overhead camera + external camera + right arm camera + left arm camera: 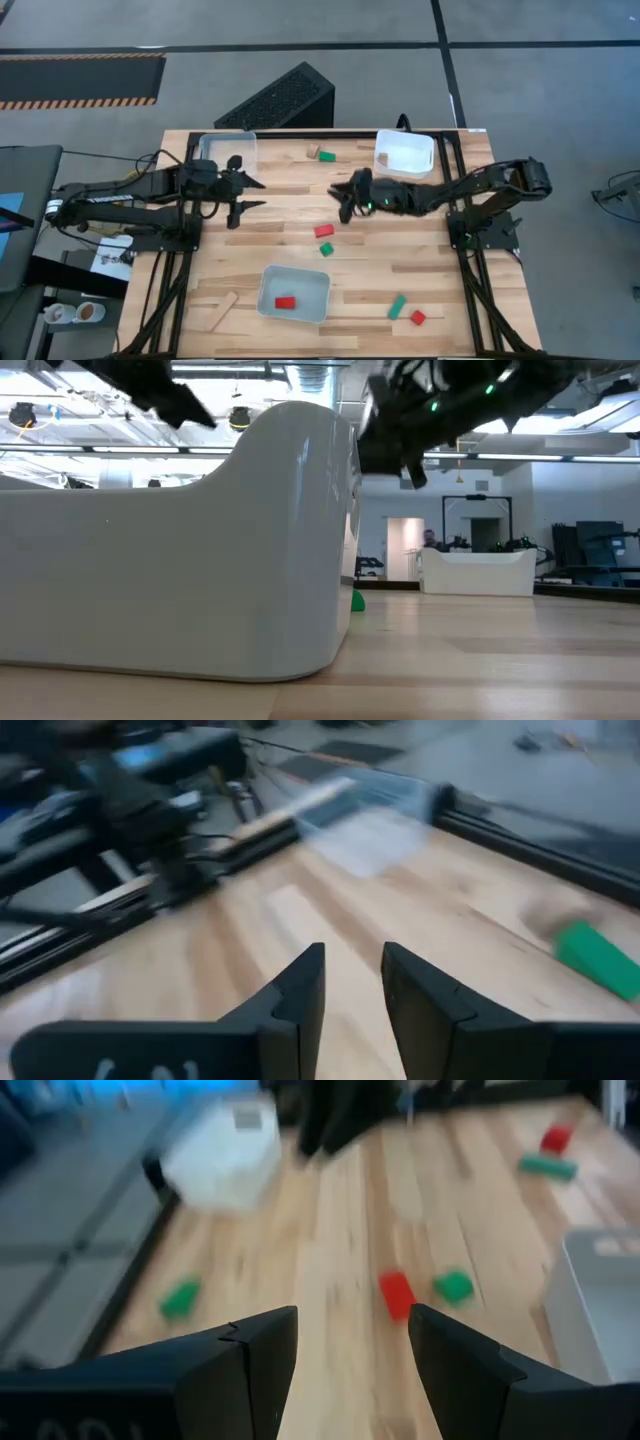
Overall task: Sort & place blocks by color
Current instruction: Put the top green block into the transparent bin
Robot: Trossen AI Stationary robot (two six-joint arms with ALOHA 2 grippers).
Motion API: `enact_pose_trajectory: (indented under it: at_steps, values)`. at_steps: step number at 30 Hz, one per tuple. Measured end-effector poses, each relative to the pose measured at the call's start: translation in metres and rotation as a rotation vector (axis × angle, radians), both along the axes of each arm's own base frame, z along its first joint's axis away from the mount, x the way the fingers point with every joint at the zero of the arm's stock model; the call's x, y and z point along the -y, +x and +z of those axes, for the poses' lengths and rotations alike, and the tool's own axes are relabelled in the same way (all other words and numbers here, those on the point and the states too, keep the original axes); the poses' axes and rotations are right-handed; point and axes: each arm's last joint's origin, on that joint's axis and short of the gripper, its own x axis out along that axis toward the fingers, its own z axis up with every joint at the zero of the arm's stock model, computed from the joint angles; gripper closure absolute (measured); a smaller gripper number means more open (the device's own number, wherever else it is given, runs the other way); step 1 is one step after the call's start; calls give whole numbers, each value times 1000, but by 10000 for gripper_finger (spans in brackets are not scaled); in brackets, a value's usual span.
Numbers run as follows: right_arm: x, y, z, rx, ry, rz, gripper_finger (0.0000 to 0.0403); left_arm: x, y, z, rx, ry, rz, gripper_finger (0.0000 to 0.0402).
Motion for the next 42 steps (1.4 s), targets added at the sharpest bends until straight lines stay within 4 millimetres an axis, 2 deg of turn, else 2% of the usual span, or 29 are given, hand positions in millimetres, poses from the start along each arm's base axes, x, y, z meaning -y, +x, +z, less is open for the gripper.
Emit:
enact_pose_trajectory:
  at_steps: [3, 6, 13, 18, 22, 29, 33, 35, 40, 42]
  values:
    - [25, -3, -4, -27, 60, -12, 254, -1, 9, 0, 138, 38, -46, 221]
    - [47, -9, -8, -58, 107, -62, 227, -2, 15, -5, 221, -11, -115, 221]
    - [86, -20, -6, -77, -8, -152, 170, -4, 33, -18, 393, -119, -249, 221]
    - [99, -25, -6, -139, -110, -145, 159, -5, 45, -27, 407, -154, -283, 221]
    - [108, -28, -6, -167, -110, -102, 159, -6, 50, -31, 398, -161, -282, 221]
    - [116, -22, 11, -284, -162, -54, 159, -7, 51, -29, 421, -153, -279, 221]
    - [126, -8, 5, -376, -138, -23, 159, -9, 51, -29, 428, -154, -269, 221]
    - [136, 6, 1, -408, -121, 9, 159, -10, 50, -29, 428, -155, -265, 221]
    - [160, 39, -30, -608, -101, 67, 158, -10, 50, -30, 408, -189, -267, 221]
    - [169, 54, -35, -642, -88, 93, 158, -9, 50, -32, 384, -202, -283, 221]
